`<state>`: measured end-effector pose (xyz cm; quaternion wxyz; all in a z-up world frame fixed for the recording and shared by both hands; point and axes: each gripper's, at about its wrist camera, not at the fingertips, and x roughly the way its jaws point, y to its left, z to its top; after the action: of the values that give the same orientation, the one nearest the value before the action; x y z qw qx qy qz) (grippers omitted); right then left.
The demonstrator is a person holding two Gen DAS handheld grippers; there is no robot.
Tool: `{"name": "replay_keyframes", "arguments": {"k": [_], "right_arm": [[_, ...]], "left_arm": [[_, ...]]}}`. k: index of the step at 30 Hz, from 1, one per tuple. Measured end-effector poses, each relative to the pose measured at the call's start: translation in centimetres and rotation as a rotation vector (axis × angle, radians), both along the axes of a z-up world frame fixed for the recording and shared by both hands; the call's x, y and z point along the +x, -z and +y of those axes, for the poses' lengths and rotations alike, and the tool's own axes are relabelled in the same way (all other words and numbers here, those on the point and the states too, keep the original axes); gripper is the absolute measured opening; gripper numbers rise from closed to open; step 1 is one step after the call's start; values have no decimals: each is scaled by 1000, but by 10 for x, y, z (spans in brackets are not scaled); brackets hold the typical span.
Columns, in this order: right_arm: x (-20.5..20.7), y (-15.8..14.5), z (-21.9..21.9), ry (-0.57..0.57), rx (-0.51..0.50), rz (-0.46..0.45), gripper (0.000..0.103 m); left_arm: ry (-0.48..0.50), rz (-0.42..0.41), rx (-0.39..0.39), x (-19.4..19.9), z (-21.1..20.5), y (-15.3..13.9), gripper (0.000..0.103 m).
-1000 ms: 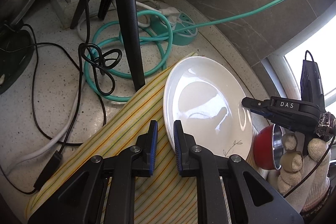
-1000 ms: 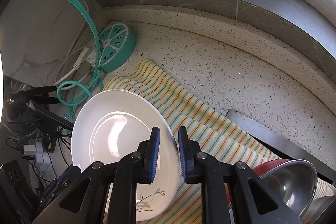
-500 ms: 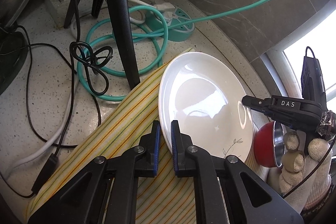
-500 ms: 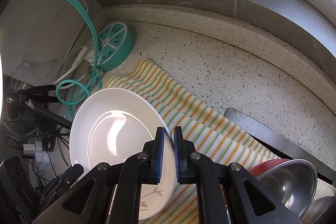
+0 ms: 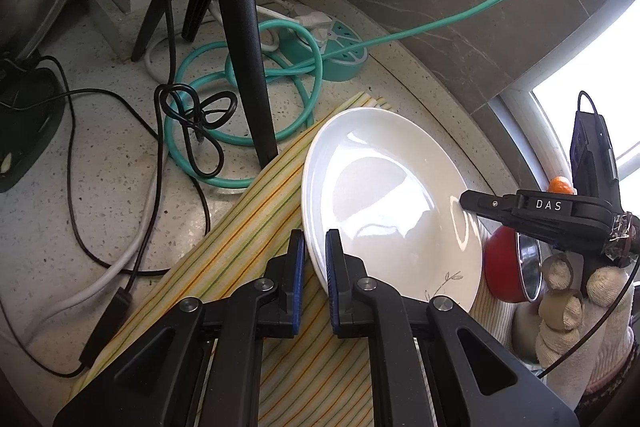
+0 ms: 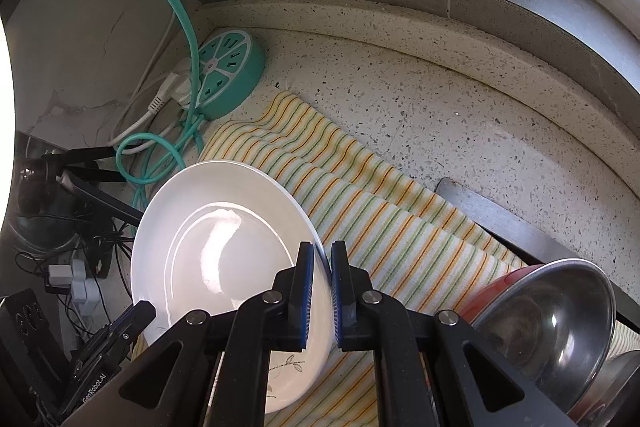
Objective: Organize plates and bowls
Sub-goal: 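Lift the white branch-print plate with both tools and carry it over the stack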
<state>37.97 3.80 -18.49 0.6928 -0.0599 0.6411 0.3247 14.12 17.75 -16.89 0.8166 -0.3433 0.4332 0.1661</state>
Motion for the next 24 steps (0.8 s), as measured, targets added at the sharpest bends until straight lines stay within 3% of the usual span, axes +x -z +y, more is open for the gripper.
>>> {"name": "replay_keyframes", "arguments": {"k": [24], "right_arm": [[-73,-32,-26,56,36,14,8]], "left_arm": [[69,-36,6,-66,-4,-32,8]]}}
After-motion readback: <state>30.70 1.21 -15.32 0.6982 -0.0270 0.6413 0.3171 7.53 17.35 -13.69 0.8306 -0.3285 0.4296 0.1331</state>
